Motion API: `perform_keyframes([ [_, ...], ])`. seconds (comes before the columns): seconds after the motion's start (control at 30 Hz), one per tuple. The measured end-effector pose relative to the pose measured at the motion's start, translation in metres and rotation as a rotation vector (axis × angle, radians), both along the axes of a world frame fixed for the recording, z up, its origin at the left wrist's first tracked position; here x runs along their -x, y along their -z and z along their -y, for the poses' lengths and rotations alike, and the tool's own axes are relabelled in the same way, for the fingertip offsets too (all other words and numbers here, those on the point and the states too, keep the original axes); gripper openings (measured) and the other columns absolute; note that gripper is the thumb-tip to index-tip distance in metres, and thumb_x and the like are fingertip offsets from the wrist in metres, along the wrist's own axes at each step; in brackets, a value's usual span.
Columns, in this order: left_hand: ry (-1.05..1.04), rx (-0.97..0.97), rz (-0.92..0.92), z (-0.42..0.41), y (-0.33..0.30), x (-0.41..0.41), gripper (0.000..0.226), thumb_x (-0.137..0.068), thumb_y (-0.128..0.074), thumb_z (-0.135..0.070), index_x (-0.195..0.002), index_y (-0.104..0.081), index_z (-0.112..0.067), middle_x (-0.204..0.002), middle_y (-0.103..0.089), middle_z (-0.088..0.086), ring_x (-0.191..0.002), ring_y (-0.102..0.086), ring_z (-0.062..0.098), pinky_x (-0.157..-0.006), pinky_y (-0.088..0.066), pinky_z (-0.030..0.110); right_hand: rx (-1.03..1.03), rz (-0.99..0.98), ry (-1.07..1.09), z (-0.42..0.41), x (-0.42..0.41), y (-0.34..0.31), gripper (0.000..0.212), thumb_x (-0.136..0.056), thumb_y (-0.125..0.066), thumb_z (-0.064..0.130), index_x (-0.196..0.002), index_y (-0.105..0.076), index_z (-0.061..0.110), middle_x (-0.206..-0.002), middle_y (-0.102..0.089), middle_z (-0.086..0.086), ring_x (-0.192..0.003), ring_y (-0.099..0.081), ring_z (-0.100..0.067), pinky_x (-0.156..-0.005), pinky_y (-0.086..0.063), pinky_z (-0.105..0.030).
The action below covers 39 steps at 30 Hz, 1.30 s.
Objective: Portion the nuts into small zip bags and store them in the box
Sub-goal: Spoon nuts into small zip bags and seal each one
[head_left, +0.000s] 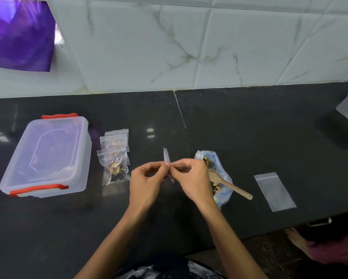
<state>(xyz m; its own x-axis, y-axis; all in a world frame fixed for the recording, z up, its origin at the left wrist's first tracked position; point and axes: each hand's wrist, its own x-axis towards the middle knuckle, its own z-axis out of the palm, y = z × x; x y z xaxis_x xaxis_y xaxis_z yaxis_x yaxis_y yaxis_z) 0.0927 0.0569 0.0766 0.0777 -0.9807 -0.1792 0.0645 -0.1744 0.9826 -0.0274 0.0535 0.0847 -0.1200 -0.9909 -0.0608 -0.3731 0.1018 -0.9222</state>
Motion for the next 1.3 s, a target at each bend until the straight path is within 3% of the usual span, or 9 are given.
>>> perform_keyframes([
  [0.27, 0.100, -0.053, -0.029, 0.007, -0.001, -0.009, 0.018, -0.091, -0.060, -0.018, -0.086, -0.073, -0.006, -0.080, -0.075, 0.008, -0.075, -0.073, 0.018, -0.060, -0.057, 0.024, -0.104, 0.047, -0.103, 0.010, 0.007, 0.008, 0.005, -0.081, -0.073, 0.021, -0.085, -0.074, 0.018, -0.080, -0.073, 0.002, -0.079, -0.068, -0.006, -0.076, -0.055, -0.022],
  [0.43, 0.101, -0.032, 0.157, 0.011, 0.005, -0.009, 0.017, -0.090, -0.062, -0.014, -0.079, -0.074, -0.016, -0.073, -0.074, 0.002, -0.073, -0.072, 0.018, -0.062, -0.057, 0.026, -0.204, 0.052, -0.150, 0.011, 0.011, 0.014, 0.010, -0.086, -0.067, 0.030, -0.086, -0.069, 0.020, -0.083, -0.071, -0.001, -0.081, -0.068, -0.012, -0.081, -0.057, -0.038],
  [0.63, 0.083, 0.086, 0.483, 0.010, -0.001, -0.007, 0.013, -0.079, -0.073, -0.014, -0.072, -0.075, -0.026, -0.064, -0.070, -0.015, -0.063, -0.067, -0.004, -0.060, -0.052, 0.011, -0.109, -0.286, -0.092, 0.007, 0.001, 0.014, 0.010, -0.093, -0.057, 0.029, -0.088, -0.052, 0.021, -0.074, -0.057, 0.006, -0.059, -0.053, -0.003, -0.054, -0.041, -0.016],
  [0.77, 0.020, 0.061, 0.569, 0.012, -0.001, -0.009, 0.013, -0.077, -0.075, -0.018, -0.067, -0.074, -0.026, -0.060, -0.068, -0.014, -0.058, -0.065, -0.003, -0.056, -0.054, 0.015, 0.003, -0.348, -0.071, 0.012, 0.000, 0.009, 0.014, -0.091, -0.059, 0.018, -0.091, -0.047, 0.025, -0.088, -0.057, 0.011, -0.073, -0.059, -0.004, -0.065, -0.053, -0.022],
  [0.9, -0.039, 0.065, 0.624, 0.014, -0.003, -0.010, 0.010, -0.074, -0.074, -0.022, -0.065, -0.073, -0.024, -0.057, -0.066, -0.014, -0.058, -0.063, -0.005, -0.056, -0.054, 0.020, 0.087, -0.427, -0.103, 0.015, -0.002, 0.004, 0.015, -0.090, -0.056, 0.010, -0.083, -0.054, 0.023, -0.087, -0.054, 0.012, -0.076, -0.055, -0.005, -0.067, -0.051, -0.021],
  [1.0, -0.046, 0.103, 0.632, 0.014, -0.004, -0.010, 0.012, -0.077, -0.073, -0.025, -0.067, -0.068, -0.029, -0.060, -0.065, -0.015, -0.064, -0.062, -0.008, -0.059, -0.051, 0.014, 0.067, -0.442, -0.151, 0.017, -0.002, 0.004, 0.017, -0.092, -0.055, 0.010, -0.096, -0.069, 0.019, -0.103, -0.058, 0.009, -0.092, -0.057, -0.004, -0.080, -0.049, -0.019],
  [1.1, -0.062, 0.154, 0.578, 0.015, -0.003, -0.012, 0.021, -0.082, -0.070, -0.019, -0.068, -0.063, -0.032, -0.065, -0.066, -0.016, -0.069, -0.064, -0.007, -0.063, -0.052, 0.014, 0.019, -0.414, -0.229, 0.015, -0.004, 0.002, 0.031, -0.092, -0.059, 0.017, -0.122, -0.062, 0.022, -0.118, -0.058, 0.007, -0.100, -0.059, -0.004, -0.083, -0.049, -0.014],
  [1.23, -0.051, 0.241, 0.493, 0.017, 0.001, -0.014, 0.019, -0.080, -0.068, -0.021, -0.073, -0.065, -0.038, -0.071, -0.069, -0.016, -0.073, -0.066, -0.004, -0.068, -0.056, 0.019, 0.060, -0.383, -0.213, 0.013, -0.006, 0.001, 0.031, -0.092, -0.059, 0.018, -0.122, -0.061, 0.024, -0.109, -0.060, 0.005, -0.094, -0.059, -0.005, -0.077, -0.050, -0.014],
  [1.3, 0.038, 0.272, 0.414, 0.018, 0.005, -0.018, 0.025, -0.073, -0.065, -0.035, -0.097, -0.064, -0.042, -0.097, -0.069, -0.022, -0.095, -0.064, -0.005, -0.080, -0.055, 0.020, 0.058, -0.344, -0.220, 0.014, -0.005, 0.001, 0.033, -0.092, -0.059, 0.016, -0.123, -0.060, 0.026, -0.102, -0.056, 0.005, -0.092, -0.057, -0.006, -0.080, -0.052, -0.022],
])
